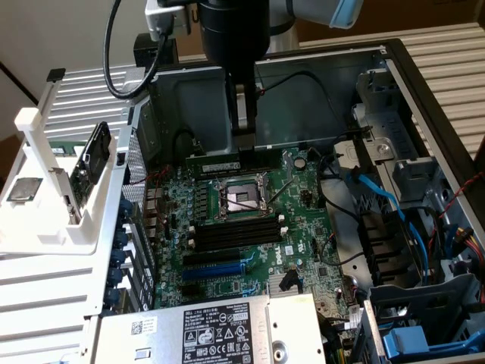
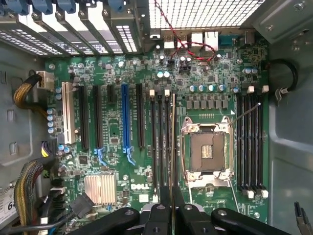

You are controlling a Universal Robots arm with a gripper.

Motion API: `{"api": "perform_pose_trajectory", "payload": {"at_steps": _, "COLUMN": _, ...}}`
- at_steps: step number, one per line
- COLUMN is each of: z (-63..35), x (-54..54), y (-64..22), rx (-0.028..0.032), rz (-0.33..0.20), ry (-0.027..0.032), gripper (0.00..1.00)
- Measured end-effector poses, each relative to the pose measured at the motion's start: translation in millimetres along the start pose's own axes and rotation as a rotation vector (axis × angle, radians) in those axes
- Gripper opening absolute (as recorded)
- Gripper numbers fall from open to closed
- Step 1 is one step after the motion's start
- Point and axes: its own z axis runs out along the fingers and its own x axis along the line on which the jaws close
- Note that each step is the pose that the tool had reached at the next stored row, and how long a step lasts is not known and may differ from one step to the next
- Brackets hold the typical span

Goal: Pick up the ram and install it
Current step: 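Insert the ram into the slot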

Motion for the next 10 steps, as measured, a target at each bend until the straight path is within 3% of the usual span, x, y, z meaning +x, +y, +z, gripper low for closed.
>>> {"api": "perform_pose_trajectory", "payload": {"at_steps": 7, "z": 5.2, "x": 0.9, "y": 0.4, "rx": -0.0008, "rz": -0.019, "ry": -0.0168, "gripper": 0.13}}
{"api": "perform_pose_trajectory", "payload": {"at_steps": 10, "z": 5.8, "x": 1.0, "y": 1.4, "rx": -0.0009, "rz": -0.022, "ry": -0.0174, "gripper": 0.13}}
